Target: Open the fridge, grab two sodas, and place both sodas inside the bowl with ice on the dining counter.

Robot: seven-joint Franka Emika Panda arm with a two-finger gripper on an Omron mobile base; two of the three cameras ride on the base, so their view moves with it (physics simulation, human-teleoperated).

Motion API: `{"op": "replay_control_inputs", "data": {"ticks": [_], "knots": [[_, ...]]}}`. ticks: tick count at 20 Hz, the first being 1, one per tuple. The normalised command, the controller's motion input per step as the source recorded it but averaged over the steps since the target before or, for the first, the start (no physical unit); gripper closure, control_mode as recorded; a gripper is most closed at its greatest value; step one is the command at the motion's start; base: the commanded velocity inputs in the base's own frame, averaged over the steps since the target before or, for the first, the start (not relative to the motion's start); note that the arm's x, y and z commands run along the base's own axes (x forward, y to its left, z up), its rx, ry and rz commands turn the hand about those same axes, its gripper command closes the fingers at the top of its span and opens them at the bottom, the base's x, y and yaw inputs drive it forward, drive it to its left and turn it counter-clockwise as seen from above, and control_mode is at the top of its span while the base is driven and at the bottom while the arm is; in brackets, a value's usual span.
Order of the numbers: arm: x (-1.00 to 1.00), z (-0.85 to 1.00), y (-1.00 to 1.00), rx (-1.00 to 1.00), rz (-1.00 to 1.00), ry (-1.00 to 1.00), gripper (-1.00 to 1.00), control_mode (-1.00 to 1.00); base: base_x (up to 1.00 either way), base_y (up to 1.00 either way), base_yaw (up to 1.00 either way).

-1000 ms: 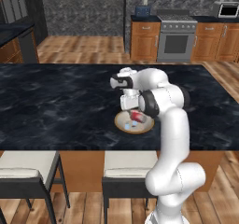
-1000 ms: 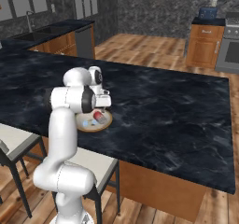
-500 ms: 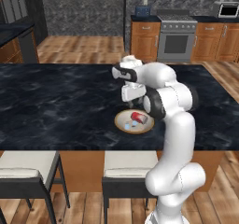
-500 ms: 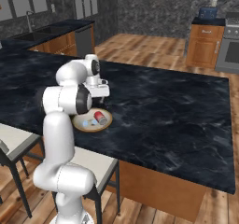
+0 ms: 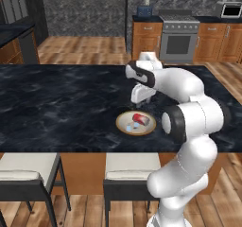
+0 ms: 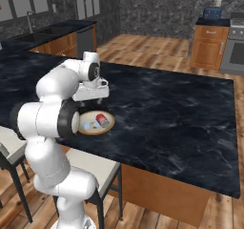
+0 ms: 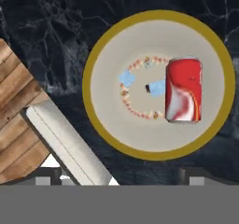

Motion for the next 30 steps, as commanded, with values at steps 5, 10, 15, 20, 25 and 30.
{"op": "replay_control_inputs", "data": {"ticks": [5,10,15,20,25,30], "knots": [[-0.99,0.29,-0.24,0.13,-0.02,-0.32,-1.0,-1.0,0.0,0.0,0.0],[-0.98,0.37,-0.18,0.1,-0.04,-0.28,-1.0,-1.0,0.0,0.0,0.0],[-0.97,0.53,-0.02,0.17,-0.18,-0.15,-1.0,-1.0,0.0,0.0,0.0],[-0.95,0.38,0.0,0.14,-0.29,-0.17,-1.0,-1.0,0.0,0.0,0.0],[-1.0,0.18,-0.12,0.09,-0.34,-0.09,-1.0,-1.0,0.0,0.0,0.0],[-0.98,0.11,-0.17,0.05,-0.33,-0.08,-1.0,-1.0,0.0,0.0,0.0]]}}
